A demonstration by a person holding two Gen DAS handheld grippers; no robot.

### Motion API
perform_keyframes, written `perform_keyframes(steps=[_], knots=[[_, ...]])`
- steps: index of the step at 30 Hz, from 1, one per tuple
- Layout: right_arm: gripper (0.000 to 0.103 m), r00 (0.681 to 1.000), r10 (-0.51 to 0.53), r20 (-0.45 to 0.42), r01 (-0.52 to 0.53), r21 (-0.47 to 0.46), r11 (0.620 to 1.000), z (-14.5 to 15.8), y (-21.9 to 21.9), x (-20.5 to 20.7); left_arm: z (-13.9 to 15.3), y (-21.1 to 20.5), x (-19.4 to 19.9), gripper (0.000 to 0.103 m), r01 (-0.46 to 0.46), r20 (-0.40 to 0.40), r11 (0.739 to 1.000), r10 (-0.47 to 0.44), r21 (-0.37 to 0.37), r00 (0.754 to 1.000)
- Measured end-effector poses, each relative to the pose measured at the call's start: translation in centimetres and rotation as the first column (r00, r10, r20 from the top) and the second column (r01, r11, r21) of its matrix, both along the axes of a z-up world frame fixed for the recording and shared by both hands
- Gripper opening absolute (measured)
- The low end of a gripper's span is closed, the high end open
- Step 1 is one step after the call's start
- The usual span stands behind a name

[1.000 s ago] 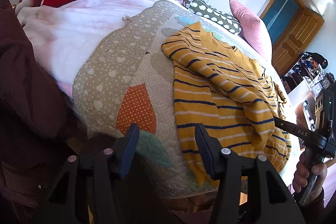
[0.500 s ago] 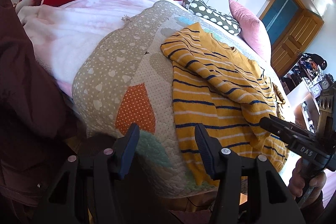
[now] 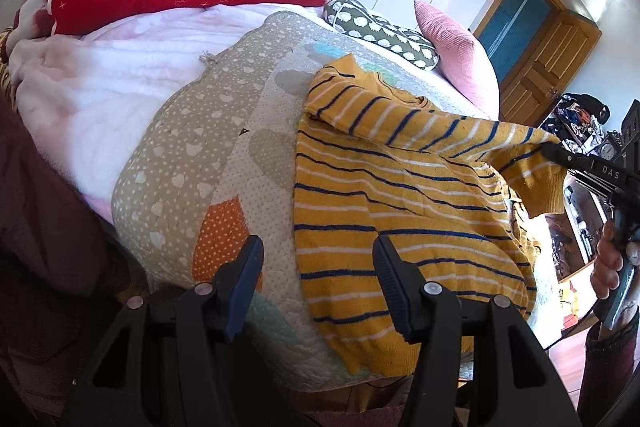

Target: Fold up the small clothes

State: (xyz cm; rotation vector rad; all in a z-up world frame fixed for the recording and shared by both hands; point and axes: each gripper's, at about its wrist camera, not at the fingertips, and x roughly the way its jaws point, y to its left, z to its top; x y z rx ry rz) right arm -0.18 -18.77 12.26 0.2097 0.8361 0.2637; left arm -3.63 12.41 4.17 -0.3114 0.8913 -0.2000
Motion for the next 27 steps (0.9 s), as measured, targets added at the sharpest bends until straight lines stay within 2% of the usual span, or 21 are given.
perform_keyframes(steps=[5,10,14,17,19,21,23,25,26,27], knots=[[0.004,0.993,-0.066,-0.098,0.077,0.118,0.99,-2.6,-3.9,0.2,-0.4,-1.4,0.8,0.056,0.027,-0.017,1.0,-0.027,0.007,1.0],[0.004,0.989,-0.058,-0.133,0.07,0.083,0.994,-3.7,-3.8,0.6,-0.8,-2.0,1.2,0.056,0.044,-0.039,0.999,-0.044,-0.007,0.998],[0.004,0.993,-0.04,-0.109,0.047,0.06,0.997,-2.6,-3.3,1.8,-0.4,-2.4,1.2,0.056,0.048,-0.026,0.999,-0.048,0.003,0.998],[0.004,0.997,-0.044,-0.056,0.045,0.026,0.999,-0.1,-3.4,4.0,-0.4,-2.4,1.5,0.056,0.052,-0.03,0.999,-0.052,0.01,0.998],[0.004,0.997,-0.07,-0.01,0.07,0.004,0.998,1.5,-4.4,5.6,-0.4,-2.4,1.7,0.056,0.052,-0.032,0.999,-0.052,0.011,0.998],[0.004,0.992,-0.126,-0.009,0.126,-0.03,0.992,1.8,-5.9,7.6,-0.5,-2.4,1.8,0.056,0.049,-0.034,0.999,-0.049,0.008,0.998],[0.005,0.978,-0.198,-0.066,0.191,-0.107,0.976,-0.1,-7.9,10.2,-0.8,-2.4,2.1,0.056,0.048,-0.041,0.999,-0.048,0.005,0.998],[0.006,0.933,-0.324,-0.155,0.289,-0.209,0.934,-3.2,-10.2,11.8,-1.1,-2.4,2.5,0.056,0.049,-0.051,0.999,-0.048,0.009,0.998],[0.006,0.911,-0.371,-0.178,0.329,-0.225,0.917,-4.3,-11.3,11.7,-1.3,-2.4,2.6,0.056,0.05,-0.054,0.999,-0.049,0.011,0.997],[0.006,0.906,-0.381,-0.186,0.348,-0.189,0.918,-5.0,-12.2,11.2,-1.4,-2.4,2.7,0.056,0.052,-0.054,0.999,-0.052,0.015,0.997]])
